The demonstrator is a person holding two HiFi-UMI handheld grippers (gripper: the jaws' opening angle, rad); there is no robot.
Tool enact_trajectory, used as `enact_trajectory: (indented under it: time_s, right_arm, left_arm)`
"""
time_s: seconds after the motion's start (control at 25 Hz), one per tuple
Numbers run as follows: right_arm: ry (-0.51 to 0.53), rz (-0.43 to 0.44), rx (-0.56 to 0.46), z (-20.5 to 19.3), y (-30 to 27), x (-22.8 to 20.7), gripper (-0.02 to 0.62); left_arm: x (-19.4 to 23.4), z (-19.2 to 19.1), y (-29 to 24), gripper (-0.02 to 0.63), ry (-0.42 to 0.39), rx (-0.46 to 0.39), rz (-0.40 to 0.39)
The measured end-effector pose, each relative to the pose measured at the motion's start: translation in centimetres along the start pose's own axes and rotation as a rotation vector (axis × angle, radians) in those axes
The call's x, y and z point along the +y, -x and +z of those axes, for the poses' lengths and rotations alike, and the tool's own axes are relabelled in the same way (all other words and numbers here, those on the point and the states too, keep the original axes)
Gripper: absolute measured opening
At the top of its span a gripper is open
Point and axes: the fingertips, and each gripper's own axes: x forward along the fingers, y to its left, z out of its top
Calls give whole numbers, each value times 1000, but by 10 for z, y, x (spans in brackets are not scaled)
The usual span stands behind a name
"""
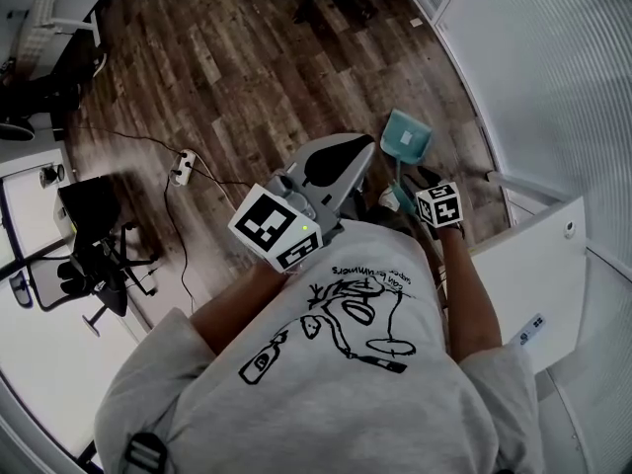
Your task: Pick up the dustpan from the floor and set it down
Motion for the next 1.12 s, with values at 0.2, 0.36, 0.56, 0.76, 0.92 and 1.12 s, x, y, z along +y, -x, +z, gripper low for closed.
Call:
enact_trajectory:
  time_s: [0.2, 0.36, 0.56, 0.76, 0.92, 1.12]
  right_arm:
    - [11, -44, -88, 31, 26, -11, 161]
    - [-21, -80, -191, 65, 54, -16, 149]
    - [-29, -118, -306, 104, 91, -22, 130]
    - [-13, -146, -413, 142, 130, -22, 114]
    - [16, -170, -496, 171, 164, -16, 97]
    - [31, -188, -577, 200, 204, -8, 74]
  left_arm:
    - [-3, 7, -8, 2, -8, -11, -12]
    - [-4, 12, -11, 2, -15, -17, -18]
    - [-10, 15, -19, 2, -25, -24, -34]
    - [-15, 23, -26, 2, -34, -36, -50]
    - [-17, 29, -30, 2, -42, -41, -57]
    - [-22, 33, -33, 2, -50, -50, -60]
